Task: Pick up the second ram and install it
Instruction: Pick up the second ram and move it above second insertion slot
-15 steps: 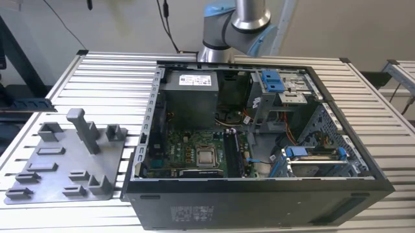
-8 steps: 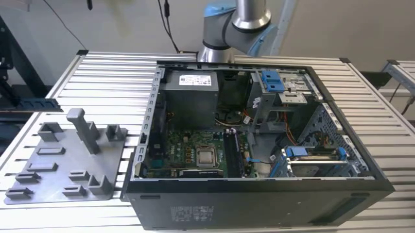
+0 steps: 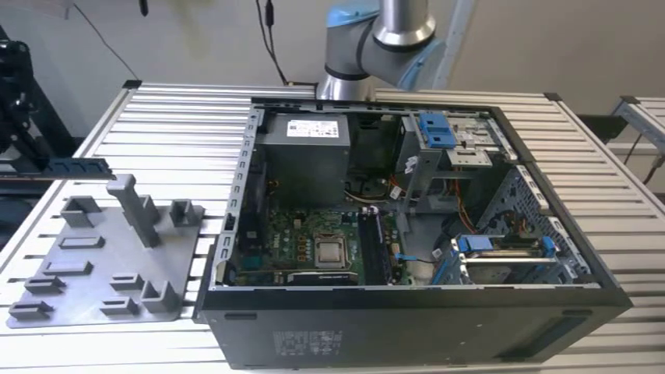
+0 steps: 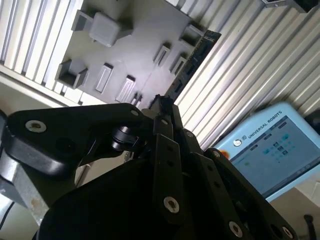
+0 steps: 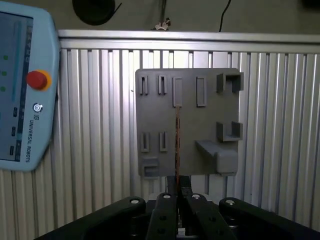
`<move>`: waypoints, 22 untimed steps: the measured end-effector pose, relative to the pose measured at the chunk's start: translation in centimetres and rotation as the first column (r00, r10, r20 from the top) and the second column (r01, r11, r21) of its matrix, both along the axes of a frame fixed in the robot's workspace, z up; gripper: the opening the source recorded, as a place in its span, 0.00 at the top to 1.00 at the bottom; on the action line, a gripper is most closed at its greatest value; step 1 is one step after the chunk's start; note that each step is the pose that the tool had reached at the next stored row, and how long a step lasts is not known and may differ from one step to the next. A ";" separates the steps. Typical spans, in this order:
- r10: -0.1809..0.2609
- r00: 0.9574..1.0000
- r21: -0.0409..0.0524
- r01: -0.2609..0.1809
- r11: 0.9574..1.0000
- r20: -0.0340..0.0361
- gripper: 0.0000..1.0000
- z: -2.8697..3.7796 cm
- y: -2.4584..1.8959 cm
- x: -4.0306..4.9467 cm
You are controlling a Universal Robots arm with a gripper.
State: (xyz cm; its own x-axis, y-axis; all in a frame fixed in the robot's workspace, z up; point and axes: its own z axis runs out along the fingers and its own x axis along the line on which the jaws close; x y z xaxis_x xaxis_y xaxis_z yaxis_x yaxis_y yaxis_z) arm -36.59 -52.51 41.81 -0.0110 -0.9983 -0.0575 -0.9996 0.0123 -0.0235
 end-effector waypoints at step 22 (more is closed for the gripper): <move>0.000 1.000 0.000 0.000 1.000 0.000 0.86 0.01 0.00 5.48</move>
